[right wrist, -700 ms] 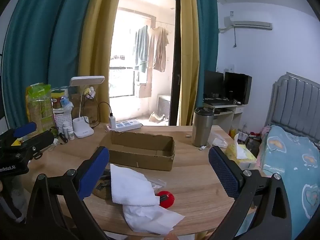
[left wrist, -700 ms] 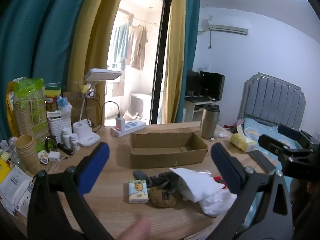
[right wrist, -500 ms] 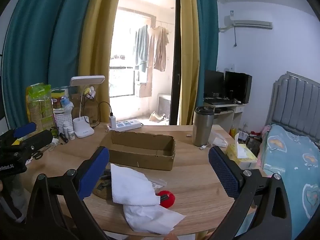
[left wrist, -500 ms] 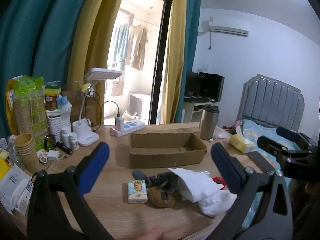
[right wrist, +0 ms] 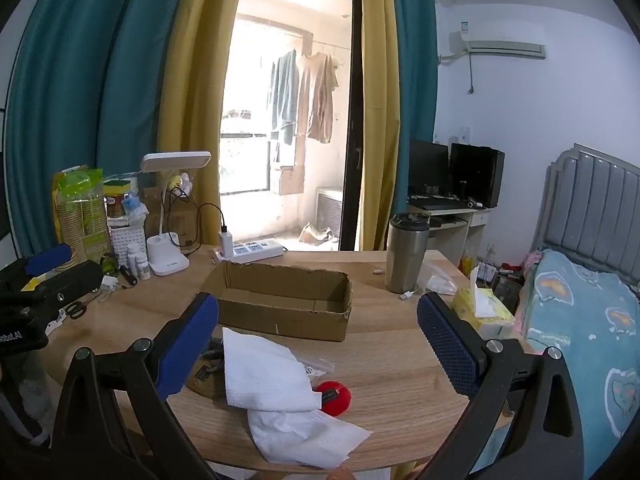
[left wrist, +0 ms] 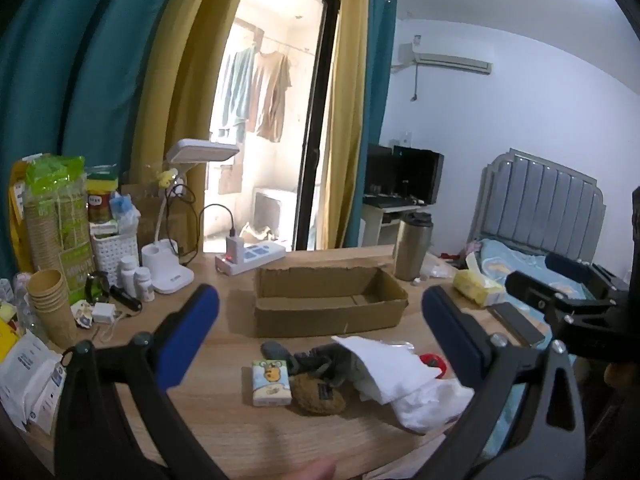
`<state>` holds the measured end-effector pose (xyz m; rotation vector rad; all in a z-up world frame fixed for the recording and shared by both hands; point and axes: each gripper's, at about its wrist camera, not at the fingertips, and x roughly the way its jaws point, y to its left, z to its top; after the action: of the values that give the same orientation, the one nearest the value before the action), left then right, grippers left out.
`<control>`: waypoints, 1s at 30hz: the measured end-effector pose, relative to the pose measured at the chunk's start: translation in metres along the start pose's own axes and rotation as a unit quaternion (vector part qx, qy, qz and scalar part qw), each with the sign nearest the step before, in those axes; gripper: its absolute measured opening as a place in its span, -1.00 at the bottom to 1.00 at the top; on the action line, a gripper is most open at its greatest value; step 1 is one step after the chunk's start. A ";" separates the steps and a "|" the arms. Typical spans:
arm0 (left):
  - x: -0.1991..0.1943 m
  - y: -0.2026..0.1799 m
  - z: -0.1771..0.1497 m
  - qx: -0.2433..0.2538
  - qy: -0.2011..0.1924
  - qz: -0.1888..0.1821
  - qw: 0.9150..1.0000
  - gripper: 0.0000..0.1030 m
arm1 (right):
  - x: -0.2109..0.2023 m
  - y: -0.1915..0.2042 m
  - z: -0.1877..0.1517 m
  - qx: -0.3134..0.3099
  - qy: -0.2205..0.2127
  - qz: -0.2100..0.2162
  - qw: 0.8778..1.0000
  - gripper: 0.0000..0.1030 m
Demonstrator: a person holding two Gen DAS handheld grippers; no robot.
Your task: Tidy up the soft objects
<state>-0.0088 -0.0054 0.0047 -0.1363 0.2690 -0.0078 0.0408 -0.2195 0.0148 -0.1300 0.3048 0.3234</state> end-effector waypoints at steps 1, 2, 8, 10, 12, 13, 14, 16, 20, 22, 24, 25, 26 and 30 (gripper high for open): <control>-0.001 0.000 0.000 -0.001 0.001 0.000 1.000 0.99 | 0.000 0.000 0.000 0.000 0.000 0.000 1.000 0.98; 0.000 0.000 0.000 -0.002 0.002 -0.001 1.000 0.99 | 0.000 0.000 0.000 0.000 0.000 0.000 1.000 0.98; 0.001 0.002 0.000 -0.005 0.003 0.002 1.000 0.99 | 0.000 0.001 0.000 0.000 0.000 0.000 1.000 0.98; 0.001 0.002 0.001 -0.004 0.001 0.004 1.000 0.99 | 0.000 0.001 0.000 0.000 0.000 -0.001 1.000 0.98; 0.001 0.003 0.001 -0.004 0.001 0.003 1.000 0.99 | 0.000 0.001 0.000 0.000 -0.001 -0.001 1.000 0.98; 0.001 0.003 0.001 -0.005 0.001 0.003 1.000 0.99 | 0.000 0.001 0.000 0.000 0.000 -0.001 1.000 0.98; 0.001 0.003 0.000 -0.006 0.000 0.003 1.000 0.99 | 0.000 0.001 0.000 0.000 0.000 -0.001 1.000 0.98; 0.001 0.002 0.000 -0.006 0.000 0.004 1.000 0.99 | 0.000 0.001 0.000 0.000 0.000 -0.001 1.000 0.98; 0.001 0.001 -0.001 -0.005 0.002 0.002 1.000 0.99 | 0.000 0.001 0.000 0.000 0.000 -0.001 1.000 0.98; 0.001 0.002 -0.001 -0.005 0.002 0.002 1.000 0.99 | 0.000 0.001 0.000 0.000 0.001 -0.001 1.000 0.98; 0.001 0.002 -0.002 -0.005 0.003 0.002 1.000 0.99 | 0.000 0.001 0.000 0.000 0.001 -0.001 1.000 0.98; 0.001 0.001 -0.002 -0.005 0.002 0.002 1.000 0.99 | 0.000 0.001 0.000 0.000 0.000 -0.001 1.000 0.98; 0.001 0.001 -0.003 -0.005 0.003 0.002 1.000 0.99 | 0.000 0.001 0.000 0.000 0.000 -0.001 1.000 0.98; 0.002 0.001 -0.005 -0.007 0.005 0.001 1.000 0.99 | 0.000 0.001 0.000 0.000 0.000 -0.002 1.000 0.98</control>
<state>-0.0082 -0.0048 -0.0005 -0.1490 0.2793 -0.0041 0.0404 -0.2187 0.0150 -0.1308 0.3054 0.3201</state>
